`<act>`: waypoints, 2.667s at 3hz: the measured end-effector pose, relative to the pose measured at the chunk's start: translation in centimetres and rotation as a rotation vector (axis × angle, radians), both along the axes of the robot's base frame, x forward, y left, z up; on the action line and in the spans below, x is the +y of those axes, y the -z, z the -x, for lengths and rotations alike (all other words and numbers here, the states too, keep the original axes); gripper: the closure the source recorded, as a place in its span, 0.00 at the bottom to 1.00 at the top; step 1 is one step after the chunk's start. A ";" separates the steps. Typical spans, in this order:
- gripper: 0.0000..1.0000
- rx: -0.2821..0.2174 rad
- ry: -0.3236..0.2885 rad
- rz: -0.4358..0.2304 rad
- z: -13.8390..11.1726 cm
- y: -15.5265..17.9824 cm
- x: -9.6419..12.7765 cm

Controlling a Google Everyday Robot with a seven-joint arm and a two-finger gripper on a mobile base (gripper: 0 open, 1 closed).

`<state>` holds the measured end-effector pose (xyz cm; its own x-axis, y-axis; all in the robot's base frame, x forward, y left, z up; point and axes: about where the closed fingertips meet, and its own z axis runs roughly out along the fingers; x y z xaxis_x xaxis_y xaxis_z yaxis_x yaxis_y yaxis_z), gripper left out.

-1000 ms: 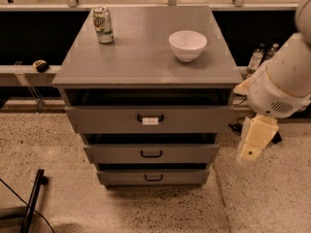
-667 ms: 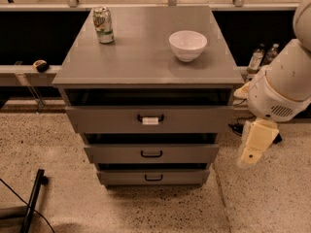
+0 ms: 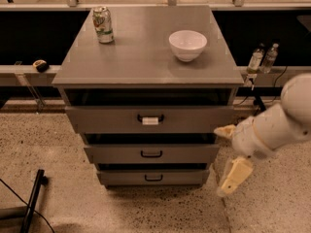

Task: Open bottom drawer

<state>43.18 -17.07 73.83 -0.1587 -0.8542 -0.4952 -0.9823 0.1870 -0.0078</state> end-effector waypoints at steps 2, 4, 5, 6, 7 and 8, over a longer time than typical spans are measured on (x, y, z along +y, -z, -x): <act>0.00 -0.080 -0.085 -0.204 -0.4 6.2 2.5; 0.00 -0.271 -0.108 -0.481 -2.8 13.0 6.6; 0.00 -0.281 -0.152 -0.507 -2.6 16.5 7.3; 0.00 -0.260 -0.154 -0.487 -4.5 21.2 6.7; 0.00 -0.200 -0.158 -0.432 -4.9 29.8 6.2; 0.00 -0.201 -0.135 -0.495 -4.6 35.5 6.2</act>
Offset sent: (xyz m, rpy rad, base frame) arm 0.0066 0.0205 -0.0431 0.1647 -0.0429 0.0269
